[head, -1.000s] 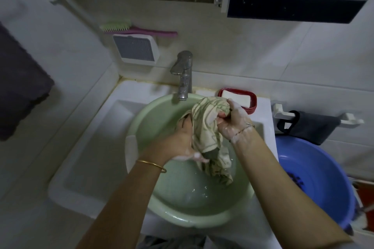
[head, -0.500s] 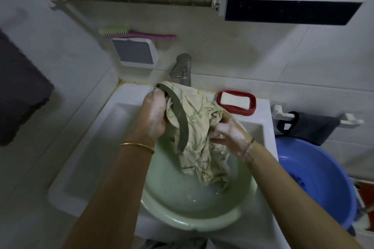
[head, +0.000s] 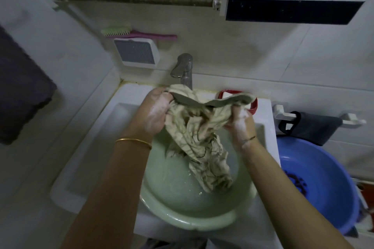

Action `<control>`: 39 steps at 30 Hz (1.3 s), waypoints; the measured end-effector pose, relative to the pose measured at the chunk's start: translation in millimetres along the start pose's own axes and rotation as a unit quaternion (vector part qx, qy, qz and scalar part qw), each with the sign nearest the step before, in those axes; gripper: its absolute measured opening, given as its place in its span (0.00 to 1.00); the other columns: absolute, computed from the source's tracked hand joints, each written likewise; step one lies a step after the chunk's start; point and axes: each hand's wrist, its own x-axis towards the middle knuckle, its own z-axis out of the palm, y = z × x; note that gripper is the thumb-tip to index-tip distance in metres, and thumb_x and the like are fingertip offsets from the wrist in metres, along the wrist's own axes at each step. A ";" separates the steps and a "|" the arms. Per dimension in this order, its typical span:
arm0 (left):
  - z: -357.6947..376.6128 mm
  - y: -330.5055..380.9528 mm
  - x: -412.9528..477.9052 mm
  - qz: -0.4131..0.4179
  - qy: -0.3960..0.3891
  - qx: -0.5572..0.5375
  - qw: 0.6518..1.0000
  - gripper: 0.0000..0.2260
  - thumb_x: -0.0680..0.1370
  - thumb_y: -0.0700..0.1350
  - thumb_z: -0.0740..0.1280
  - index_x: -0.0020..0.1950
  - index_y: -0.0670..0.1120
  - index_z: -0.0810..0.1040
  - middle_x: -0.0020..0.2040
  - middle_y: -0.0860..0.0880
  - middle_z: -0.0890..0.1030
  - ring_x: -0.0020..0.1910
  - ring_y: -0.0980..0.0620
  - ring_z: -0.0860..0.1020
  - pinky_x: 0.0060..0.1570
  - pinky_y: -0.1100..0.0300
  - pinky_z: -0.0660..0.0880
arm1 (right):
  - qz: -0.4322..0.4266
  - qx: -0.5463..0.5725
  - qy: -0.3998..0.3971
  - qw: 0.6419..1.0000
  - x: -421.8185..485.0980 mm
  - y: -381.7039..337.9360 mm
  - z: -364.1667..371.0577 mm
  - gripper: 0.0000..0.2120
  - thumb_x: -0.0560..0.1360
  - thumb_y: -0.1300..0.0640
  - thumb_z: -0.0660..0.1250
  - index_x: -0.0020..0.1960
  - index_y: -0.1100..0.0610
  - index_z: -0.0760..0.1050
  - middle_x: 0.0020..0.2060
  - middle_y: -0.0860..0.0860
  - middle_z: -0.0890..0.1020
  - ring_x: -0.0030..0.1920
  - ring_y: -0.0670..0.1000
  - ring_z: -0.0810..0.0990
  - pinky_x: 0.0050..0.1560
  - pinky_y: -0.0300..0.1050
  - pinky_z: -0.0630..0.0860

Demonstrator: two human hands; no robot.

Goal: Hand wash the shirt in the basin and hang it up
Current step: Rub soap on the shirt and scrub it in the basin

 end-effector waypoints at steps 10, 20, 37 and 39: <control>-26.7 -4.5 11.5 0.046 -0.153 0.628 0.762 0.32 0.67 0.48 0.77 0.64 0.46 0.65 0.55 0.49 0.74 0.53 0.50 0.75 0.49 0.58 0.74 | -0.071 0.002 -0.016 0.997 7.0 -21.1 -14.2 0.12 0.77 0.65 0.56 0.56 0.59 0.75 0.41 0.54 0.79 0.42 0.49 0.79 0.45 0.39 0.78; -21.8 -29.4 42.0 0.216 0.018 0.490 0.844 0.08 0.76 0.40 0.66 0.55 0.43 0.74 0.50 0.44 0.77 0.51 0.43 0.76 0.44 0.63 0.66 | -0.104 -0.589 -0.248 0.762 9.7 3.1 -14.9 0.34 0.66 0.45 0.75 0.67 0.52 0.66 0.56 0.51 0.71 0.57 0.51 0.72 0.62 0.47 0.69; 20.9 -22.9 44.9 0.310 -0.089 0.336 0.885 0.18 0.68 0.39 0.63 0.57 0.39 0.72 0.53 0.42 0.74 0.53 0.44 0.75 0.55 0.56 0.72 | 0.108 -0.027 -0.259 0.959 -1.3 -25.4 7.3 0.20 0.76 0.65 0.64 0.67 0.64 0.69 0.59 0.60 0.78 0.57 0.57 0.79 0.54 0.48 0.79; 9.3 -29.3 39.9 0.184 -0.073 0.226 0.954 0.25 0.67 0.42 0.71 0.61 0.43 0.67 0.57 0.44 0.74 0.57 0.45 0.75 0.58 0.52 0.73 | 0.116 0.070 -0.228 0.964 -1.9 -33.6 5.5 0.16 0.72 0.66 0.66 0.59 0.66 0.75 0.49 0.60 0.82 0.49 0.58 0.82 0.47 0.48 0.81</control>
